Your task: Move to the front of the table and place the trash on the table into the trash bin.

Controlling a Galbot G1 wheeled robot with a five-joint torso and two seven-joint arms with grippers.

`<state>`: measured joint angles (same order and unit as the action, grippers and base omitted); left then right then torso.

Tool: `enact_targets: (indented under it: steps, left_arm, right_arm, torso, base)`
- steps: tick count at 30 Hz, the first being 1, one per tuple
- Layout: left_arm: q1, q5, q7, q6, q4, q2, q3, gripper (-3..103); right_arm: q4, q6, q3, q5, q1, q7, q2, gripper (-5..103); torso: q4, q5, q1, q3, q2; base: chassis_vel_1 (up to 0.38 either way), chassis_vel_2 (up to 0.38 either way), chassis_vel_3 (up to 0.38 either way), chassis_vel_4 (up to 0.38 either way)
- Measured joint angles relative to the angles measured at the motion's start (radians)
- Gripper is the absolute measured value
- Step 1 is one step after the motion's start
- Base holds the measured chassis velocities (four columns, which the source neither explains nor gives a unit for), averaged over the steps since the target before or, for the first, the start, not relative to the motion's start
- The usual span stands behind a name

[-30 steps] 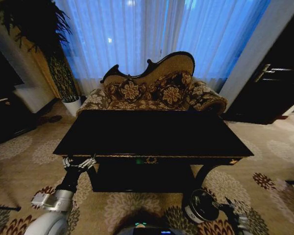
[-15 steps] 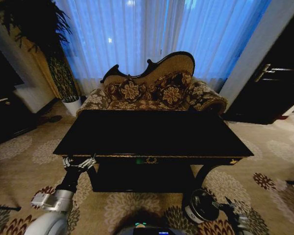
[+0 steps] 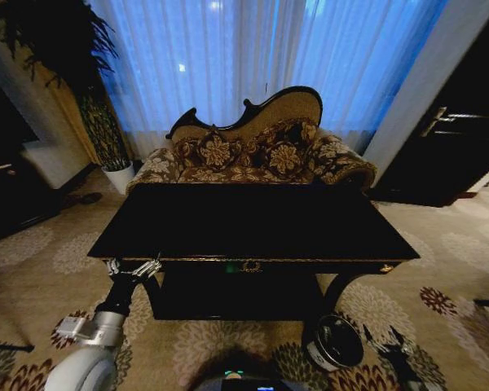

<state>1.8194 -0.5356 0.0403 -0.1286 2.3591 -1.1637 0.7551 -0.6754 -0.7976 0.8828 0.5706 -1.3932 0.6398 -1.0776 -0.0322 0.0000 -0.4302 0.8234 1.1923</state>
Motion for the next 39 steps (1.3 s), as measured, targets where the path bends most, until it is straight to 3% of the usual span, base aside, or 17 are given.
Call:
enact_targets:
  steps: [6,10,24,28,32,39]
  left_arm:
    - [-0.003,-0.001,0.004,0.002,0.002,0.001,0.001,100]
    - [-0.003,-0.001,0.006,0.004,0.003,0.001,-0.002,100]
    - [-0.004,-0.001,0.006,0.005,0.002,0.007,-0.002,100]
    - [-0.008,-0.001,0.007,0.006,0.001,0.009,-0.006,100]
    - [-0.009,-0.001,0.007,0.006,0.000,0.006,-0.007,100]
    - [-0.008,-0.001,0.007,0.006,0.000,0.005,-0.007,100]
  right_arm:
    - [-0.031,0.001,0.042,0.023,-0.048,0.034,0.017,100]
    - [-0.185,0.050,0.109,0.112,-0.157,0.056,0.018,100]
    - [-0.496,0.086,0.305,0.257,-0.401,0.111,-0.002,100]
    - [-0.659,0.113,0.364,0.299,-0.465,0.113,-0.028,100]
    - [-0.770,0.142,0.391,0.342,-0.497,0.103,-0.046,100]
    - [-0.780,0.146,0.393,0.346,-0.501,0.099,-0.048,100]
  torso:
    - [0.0000,0.0003,0.000,0.000,0.000]
    - [-0.0002,0.0000,0.000,0.000,0.000]
    - [0.0000,-0.0002,0.000,0.000,0.000]
    - [-0.0001,-0.0001,0.000,0.000,0.000]
    - [0.0002,-0.0007,0.000,0.000,0.000]
    - [0.0000,0.0000,0.000,0.000,0.000]
  base:
    - [0.000,0.000,0.000,0.000]
    - [0.000,0.000,0.000,0.000]
    - [0.000,0.000,0.000,0.000]
    - [0.000,0.000,0.000,0.000]
    - [0.000,0.000,0.000,0.000]
    - [0.000,0.000,0.000,0.000]
